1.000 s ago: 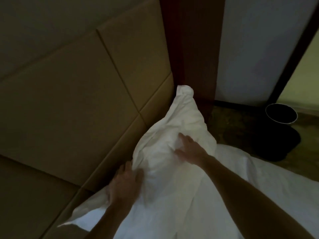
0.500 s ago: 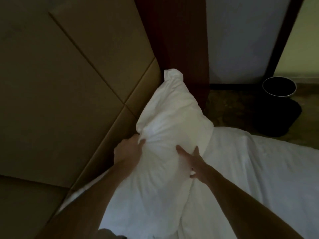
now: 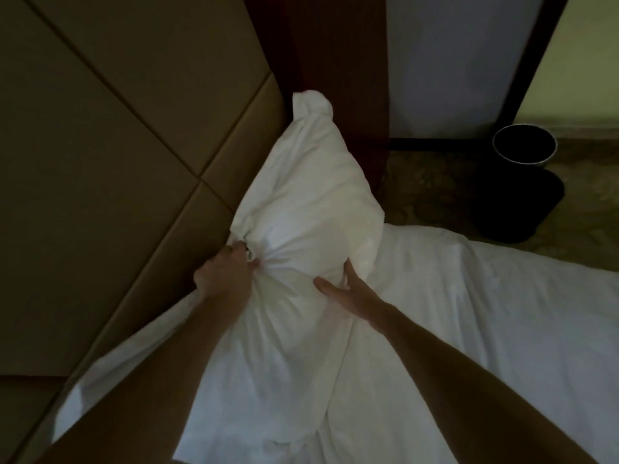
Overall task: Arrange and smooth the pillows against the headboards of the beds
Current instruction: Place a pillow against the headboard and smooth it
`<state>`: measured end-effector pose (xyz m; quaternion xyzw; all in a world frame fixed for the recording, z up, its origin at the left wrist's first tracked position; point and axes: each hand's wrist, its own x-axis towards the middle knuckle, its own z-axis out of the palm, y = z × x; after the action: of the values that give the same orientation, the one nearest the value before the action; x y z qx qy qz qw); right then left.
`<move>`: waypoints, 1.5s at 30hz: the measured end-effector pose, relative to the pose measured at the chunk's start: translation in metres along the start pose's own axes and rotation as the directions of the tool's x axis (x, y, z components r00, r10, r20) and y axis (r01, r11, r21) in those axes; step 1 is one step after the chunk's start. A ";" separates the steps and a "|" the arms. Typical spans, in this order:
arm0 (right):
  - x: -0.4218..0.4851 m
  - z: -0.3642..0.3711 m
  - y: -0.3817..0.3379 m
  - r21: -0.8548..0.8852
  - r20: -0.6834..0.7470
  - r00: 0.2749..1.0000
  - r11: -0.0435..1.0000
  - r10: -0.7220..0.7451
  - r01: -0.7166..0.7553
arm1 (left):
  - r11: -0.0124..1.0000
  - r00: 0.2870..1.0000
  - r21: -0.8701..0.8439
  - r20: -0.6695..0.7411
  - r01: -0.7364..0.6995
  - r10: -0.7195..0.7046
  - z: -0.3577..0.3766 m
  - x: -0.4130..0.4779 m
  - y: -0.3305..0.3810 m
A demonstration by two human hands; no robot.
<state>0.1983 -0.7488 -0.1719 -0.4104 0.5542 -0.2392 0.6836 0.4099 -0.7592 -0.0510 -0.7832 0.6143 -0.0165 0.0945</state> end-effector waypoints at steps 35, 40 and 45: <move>0.007 -0.088 0.137 -0.874 -0.331 0.943 0.366 0.030 -0.319 | 0.650 0.627 0.418 -0.213 -0.635 0.749 0.114 -0.164 -0.048; -0.046 -0.022 0.142 -0.803 -0.270 0.954 0.577 -0.133 -0.146 | 0.635 0.550 0.240 -0.337 -0.735 0.764 0.165 -0.204 -0.074; -0.082 0.074 0.113 -0.624 -0.070 0.844 0.683 -0.532 0.379 | 0.831 0.869 -0.303 -0.332 -0.467 0.367 0.202 -0.268 -0.113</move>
<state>0.2320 -0.6006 -0.2154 -0.6936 0.5592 -0.2682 0.3663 0.4814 -0.4488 -0.2061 -0.6229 0.7701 0.0196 -0.1363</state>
